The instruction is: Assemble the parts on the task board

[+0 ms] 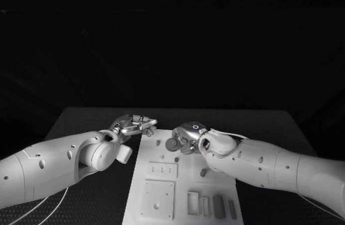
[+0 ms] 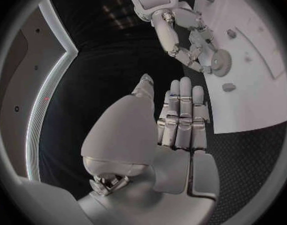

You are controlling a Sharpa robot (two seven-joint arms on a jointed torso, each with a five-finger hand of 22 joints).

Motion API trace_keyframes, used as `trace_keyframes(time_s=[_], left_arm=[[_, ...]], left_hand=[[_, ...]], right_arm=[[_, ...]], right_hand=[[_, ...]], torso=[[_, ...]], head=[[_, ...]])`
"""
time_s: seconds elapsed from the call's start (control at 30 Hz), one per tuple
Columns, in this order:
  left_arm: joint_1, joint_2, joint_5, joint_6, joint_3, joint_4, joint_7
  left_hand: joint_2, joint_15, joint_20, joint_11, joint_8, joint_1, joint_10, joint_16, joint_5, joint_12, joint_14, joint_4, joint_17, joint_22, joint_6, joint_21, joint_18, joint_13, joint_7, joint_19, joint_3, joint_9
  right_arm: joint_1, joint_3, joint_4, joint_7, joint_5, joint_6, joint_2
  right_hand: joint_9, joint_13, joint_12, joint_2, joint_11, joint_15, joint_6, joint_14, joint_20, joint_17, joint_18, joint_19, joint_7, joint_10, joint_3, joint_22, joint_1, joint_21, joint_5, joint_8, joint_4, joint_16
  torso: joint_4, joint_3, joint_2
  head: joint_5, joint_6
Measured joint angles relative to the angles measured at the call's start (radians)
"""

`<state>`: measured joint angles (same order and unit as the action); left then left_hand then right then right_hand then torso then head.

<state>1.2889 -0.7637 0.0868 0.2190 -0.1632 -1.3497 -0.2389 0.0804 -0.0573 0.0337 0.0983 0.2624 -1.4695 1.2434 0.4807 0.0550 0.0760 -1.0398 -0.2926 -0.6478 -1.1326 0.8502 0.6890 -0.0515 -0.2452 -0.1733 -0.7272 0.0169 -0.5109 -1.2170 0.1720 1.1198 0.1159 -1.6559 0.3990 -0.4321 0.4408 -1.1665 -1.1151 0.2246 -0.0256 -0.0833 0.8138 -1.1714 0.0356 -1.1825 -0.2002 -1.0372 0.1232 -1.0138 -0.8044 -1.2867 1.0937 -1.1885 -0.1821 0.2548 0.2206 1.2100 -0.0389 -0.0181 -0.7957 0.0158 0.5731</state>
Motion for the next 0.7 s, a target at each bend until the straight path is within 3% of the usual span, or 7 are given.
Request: trace_keyframes(time_s=[0.1, 0.23, 0.33, 0.43, 0.6, 0.7], left_arm=[[0.000, -0.002, 0.000, 0.000, 0.000, 0.000, 0.000], [0.000, -0.003, 0.000, 0.000, 0.000, 0.001, 0.000], [0.000, -0.005, 0.000, 0.000, 0.000, 0.004, 0.000], [0.000, -0.007, 0.000, 0.000, 0.000, 0.006, 0.000], [0.000, -0.006, 0.000, 0.000, 0.000, 0.017, 0.000], [0.000, -0.004, 0.000, 0.000, 0.000, 0.028, 0.000]], left_hand=[[0.000, 0.000, 0.000, 0.000, 0.000, 0.000, 0.000, 0.000, 0.000, 0.000, 0.000, 0.000, 0.000, 0.000, 0.000, 0.000, 0.000, 0.000, 0.000, 0.000, 0.000, 0.000], [0.000, 0.000, 0.000, 0.000, 0.000, 0.000, 0.000, 0.000, 0.000, 0.000, 0.000, 0.000, 0.000, 0.000, 0.000, 0.000, 0.000, 0.000, 0.000, 0.000, 0.000, 0.000], [0.000, 0.000, 0.000, 0.000, 0.000, 0.000, 0.000, 0.000, 0.000, 0.000, 0.000, 0.000, 0.000, 0.000, 0.000, 0.000, 0.000, 0.000, 0.000, 0.000, 0.000, 0.000], [0.000, 0.000, 0.000, 0.000, 0.000, 0.000, 0.000, 0.000, 0.000, 0.000, 0.000, 0.000, 0.000, 0.000, 0.000, 0.000, 0.000, 0.000, 0.000, 0.000, 0.000, 0.000], [0.000, 0.000, 0.000, 0.000, 0.000, 0.000, 0.000, 0.000, 0.000, 0.000, 0.000, 0.000, 0.000, 0.000, 0.000, -0.001, 0.000, 0.000, 0.000, 0.000, 0.000, 0.000], [0.000, 0.000, 0.000, 0.000, 0.000, 0.000, 0.000, 0.000, 0.000, 0.000, 0.000, 0.000, 0.000, 0.000, 0.000, -0.004, 0.000, 0.000, 0.000, 0.000, 0.000, 0.000]], right_arm=[[0.000, 0.000, 0.003, -0.016, 0.034, 0.041, -0.013], [-0.005, -0.004, 0.017, -0.047, 0.098, 0.095, -0.035], [-0.012, -0.017, 0.050, -0.071, 0.145, 0.123, -0.067], [-0.026, -0.030, 0.086, -0.089, 0.186, 0.139, -0.110], [-0.044, -0.046, 0.139, -0.109, 0.245, 0.144, -0.197], [-0.045, -0.048, 0.154, -0.122, 0.278, 0.134, -0.245]], right_hand=[[0.000, 0.000, 0.000, 0.002, 0.000, 0.000, 0.000, 0.000, 0.000, 0.000, 0.000, 0.000, 0.000, 0.000, 0.004, -0.001, -0.002, 0.000, -0.009, 0.000, -0.003, 0.000], [-0.002, 0.002, 0.000, 0.035, 0.000, 0.000, -0.016, 0.001, -0.001, 0.000, 0.000, 0.002, -0.003, 0.002, 0.053, -0.001, -0.054, 0.000, 0.008, 0.000, -0.027, 0.000], [-0.002, 0.007, 0.000, 0.041, 0.013, -0.009, -0.033, 0.002, -0.002, 0.002, -0.002, 0.002, -0.010, 0.019, 0.103, -0.001, -0.079, 0.001, 0.008, 0.000, -0.036, 0.000], [0.001, 0.008, 0.000, 0.042, 0.013, -0.009, -0.035, 0.002, -0.002, 0.003, -0.003, 0.002, -0.008, 0.019, 0.130, 0.000, -0.084, 0.001, 0.000, 0.000, -0.039, 0.000], [0.004, 0.010, 0.000, 0.042, 0.011, -0.008, -0.036, 0.003, -0.002, 0.004, -0.004, 0.002, -0.007, 0.020, 0.132, 0.002, -0.084, 0.002, -0.004, 0.008, -0.041, -0.004], [0.006, 0.011, 0.000, 0.034, 0.007, -0.005, -0.036, 0.006, -0.005, 0.004, -0.004, 0.005, -0.006, 0.024, 0.132, 0.002, -0.076, 0.002, -0.004, 0.016, -0.041, -0.004]], torso=[[0.0001, 0.0001, 0.000], [0.0005, 0.0007, 0.000], [0.0009, 0.0012, 0.000], [0.0022, 0.0023, 0.001], [0.0086, 0.0067, 0.003], [0.0149, 0.0109, 0.006]], head=[[0.000, -0.001], [-0.001, -0.006], [0.000, -0.009], [0.000, -0.014], [-0.002, -0.021], [-0.004, -0.026]])
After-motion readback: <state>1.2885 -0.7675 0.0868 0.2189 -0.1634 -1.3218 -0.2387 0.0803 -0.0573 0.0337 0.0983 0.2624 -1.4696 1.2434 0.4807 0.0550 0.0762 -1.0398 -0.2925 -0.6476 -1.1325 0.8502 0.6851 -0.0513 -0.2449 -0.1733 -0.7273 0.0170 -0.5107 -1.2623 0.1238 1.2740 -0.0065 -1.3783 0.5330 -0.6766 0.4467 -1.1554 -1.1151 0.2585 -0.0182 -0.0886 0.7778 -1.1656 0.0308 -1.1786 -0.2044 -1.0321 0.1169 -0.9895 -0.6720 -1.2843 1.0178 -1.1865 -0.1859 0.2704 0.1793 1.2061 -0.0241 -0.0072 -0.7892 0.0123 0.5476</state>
